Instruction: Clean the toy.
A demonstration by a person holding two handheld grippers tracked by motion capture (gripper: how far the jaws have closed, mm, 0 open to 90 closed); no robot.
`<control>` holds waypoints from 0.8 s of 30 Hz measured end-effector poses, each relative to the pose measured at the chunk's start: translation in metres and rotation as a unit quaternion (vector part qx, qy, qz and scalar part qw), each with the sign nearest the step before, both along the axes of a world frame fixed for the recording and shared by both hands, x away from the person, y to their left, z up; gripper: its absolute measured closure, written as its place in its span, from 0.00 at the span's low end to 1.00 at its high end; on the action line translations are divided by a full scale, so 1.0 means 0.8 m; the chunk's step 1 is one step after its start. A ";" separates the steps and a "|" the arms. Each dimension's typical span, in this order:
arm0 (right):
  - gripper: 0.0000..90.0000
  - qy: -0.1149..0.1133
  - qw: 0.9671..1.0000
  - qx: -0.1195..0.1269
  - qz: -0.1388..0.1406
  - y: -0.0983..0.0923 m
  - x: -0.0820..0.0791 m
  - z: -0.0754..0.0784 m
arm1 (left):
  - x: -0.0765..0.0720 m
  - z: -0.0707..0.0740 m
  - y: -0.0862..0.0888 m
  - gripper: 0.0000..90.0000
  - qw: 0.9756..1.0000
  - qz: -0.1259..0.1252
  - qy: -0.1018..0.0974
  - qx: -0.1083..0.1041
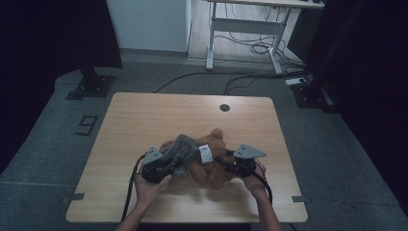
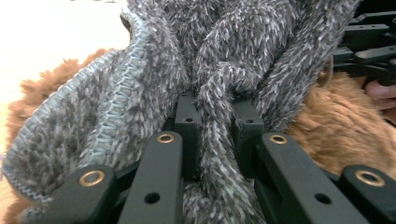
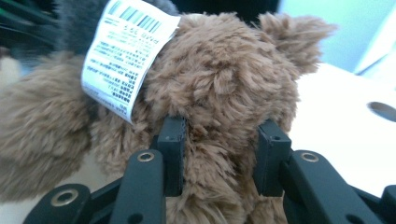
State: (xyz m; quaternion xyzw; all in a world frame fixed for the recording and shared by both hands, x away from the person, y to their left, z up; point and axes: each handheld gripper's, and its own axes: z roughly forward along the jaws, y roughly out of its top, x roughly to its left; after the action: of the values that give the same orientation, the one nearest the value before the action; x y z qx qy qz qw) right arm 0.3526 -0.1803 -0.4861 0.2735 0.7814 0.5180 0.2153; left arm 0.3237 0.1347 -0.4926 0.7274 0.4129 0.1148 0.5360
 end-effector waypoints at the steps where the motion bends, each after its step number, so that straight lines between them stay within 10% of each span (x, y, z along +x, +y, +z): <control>1: 0.68 0.003 1.000 -0.002 -0.005 -0.003 0.004 -0.002 | 0.001 -0.001 -0.003 0.84 1.000 -0.002 0.001 -0.003; 7: 0.67 0.018 1.000 0.012 -0.009 -0.018 0.004 -0.022 | -0.002 0.014 -0.010 0.83 1.000 -0.017 0.003 0.013; 17: 0.63 0.015 0.999 0.031 -0.008 -0.025 -0.003 -0.034 | 0.011 0.086 -0.069 0.83 0.997 -0.045 -0.049 0.044; 24: 0.60 0.022 0.999 0.037 -0.025 -0.024 -0.006 -0.038 | 0.027 0.051 -0.147 0.83 0.989 -0.066 -0.036 0.124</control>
State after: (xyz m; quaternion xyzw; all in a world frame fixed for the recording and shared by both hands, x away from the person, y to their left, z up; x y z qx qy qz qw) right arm 0.3480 -0.1998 -0.5162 0.3124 0.7590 0.5349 0.2005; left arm 0.3452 0.0167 -0.4521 0.8089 0.3270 0.1559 0.4631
